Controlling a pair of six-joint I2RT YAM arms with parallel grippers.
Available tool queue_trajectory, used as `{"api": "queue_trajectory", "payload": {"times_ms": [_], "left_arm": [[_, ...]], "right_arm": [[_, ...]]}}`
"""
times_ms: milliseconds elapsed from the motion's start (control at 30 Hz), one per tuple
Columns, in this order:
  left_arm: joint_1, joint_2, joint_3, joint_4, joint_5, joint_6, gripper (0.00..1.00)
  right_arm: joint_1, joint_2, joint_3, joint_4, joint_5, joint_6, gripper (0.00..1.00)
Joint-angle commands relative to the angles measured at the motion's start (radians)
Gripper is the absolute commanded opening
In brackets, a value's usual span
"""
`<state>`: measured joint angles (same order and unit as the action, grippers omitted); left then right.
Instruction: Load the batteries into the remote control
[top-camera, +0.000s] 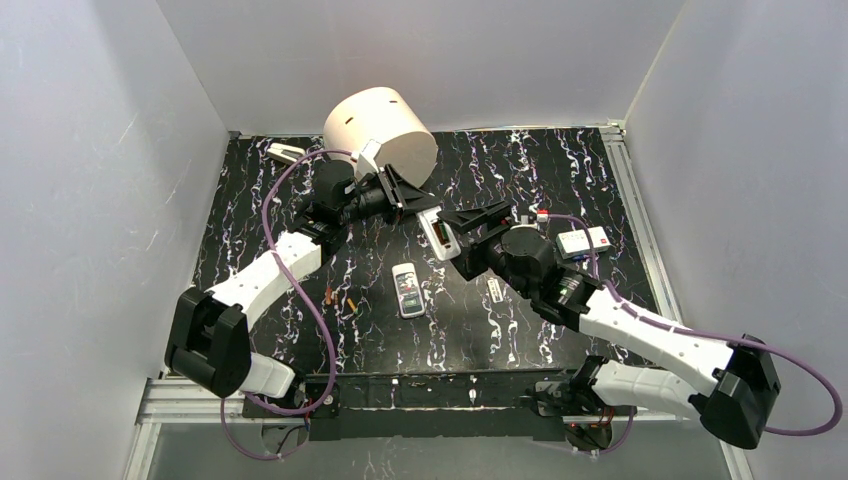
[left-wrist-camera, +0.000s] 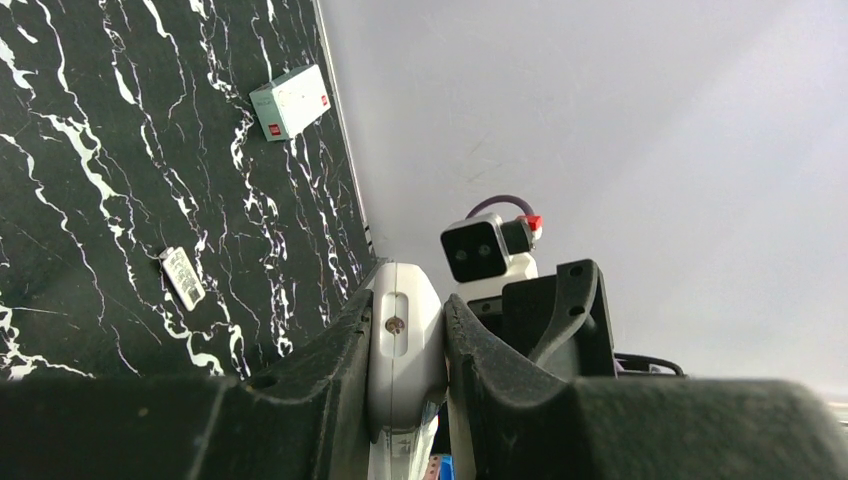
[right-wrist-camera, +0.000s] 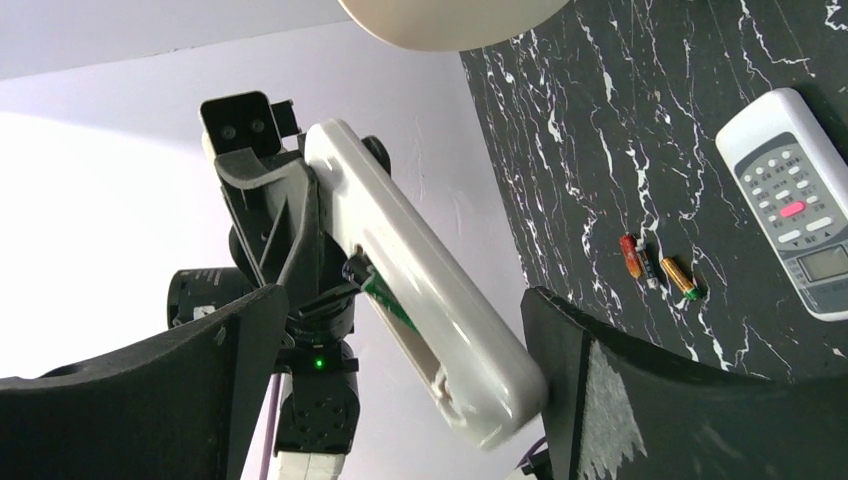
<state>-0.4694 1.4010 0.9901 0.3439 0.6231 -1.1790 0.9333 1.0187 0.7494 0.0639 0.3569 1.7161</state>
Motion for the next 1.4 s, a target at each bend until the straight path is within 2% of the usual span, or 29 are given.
{"api": "queue_trajectory", "payload": {"times_ms": [0, 100, 300, 800, 867, 967, 1033, 1200, 1267, 1367], "left_arm": [[-0.002, -0.052, -0.01, 0.022, 0.07, 0.028, 0.0], [-0.001, -0.059, -0.016, 0.023, 0.07, 0.034, 0.0], [-0.002, -0.059, -0.015, 0.024, 0.074, 0.046, 0.0], [-0.002, -0.038, 0.018, 0.032, 0.069, 0.029, 0.0], [-0.002, -0.037, 0.022, 0.032, 0.07, 0.017, 0.0], [-0.003, -0.039, 0.025, 0.032, 0.081, -0.02, 0.0], [-0.002, -0.043, 0.023, 0.032, 0.09, -0.045, 0.0], [0.0, -0.072, 0.004, 0.032, 0.087, -0.087, 0.0], [0.001, -0.077, 0.007, 0.032, 0.093, -0.098, 0.0], [0.002, -0.079, 0.012, 0.033, 0.099, -0.108, 0.0]], "right_arm": [[-0.021, 0.031, -0.006, 0.133, -0.035, 0.028, 0.96], [-0.031, 0.053, -0.011, 0.164, -0.068, 0.031, 0.94], [-0.047, 0.072, -0.01, 0.219, -0.109, 0.009, 0.84], [-0.055, 0.058, -0.005, 0.222, -0.118, -0.044, 0.58], [-0.056, 0.053, -0.005, 0.221, -0.114, -0.055, 0.53], [-0.055, 0.052, -0.011, 0.224, -0.112, -0.068, 0.39], [-0.054, 0.053, -0.014, 0.226, -0.11, -0.077, 0.36], [-0.056, 0.053, -0.028, 0.247, -0.097, -0.121, 0.37], [-0.055, 0.05, -0.045, 0.279, -0.09, -0.134, 0.44], [-0.055, 0.046, -0.059, 0.314, -0.082, -0.154, 0.67]]}}
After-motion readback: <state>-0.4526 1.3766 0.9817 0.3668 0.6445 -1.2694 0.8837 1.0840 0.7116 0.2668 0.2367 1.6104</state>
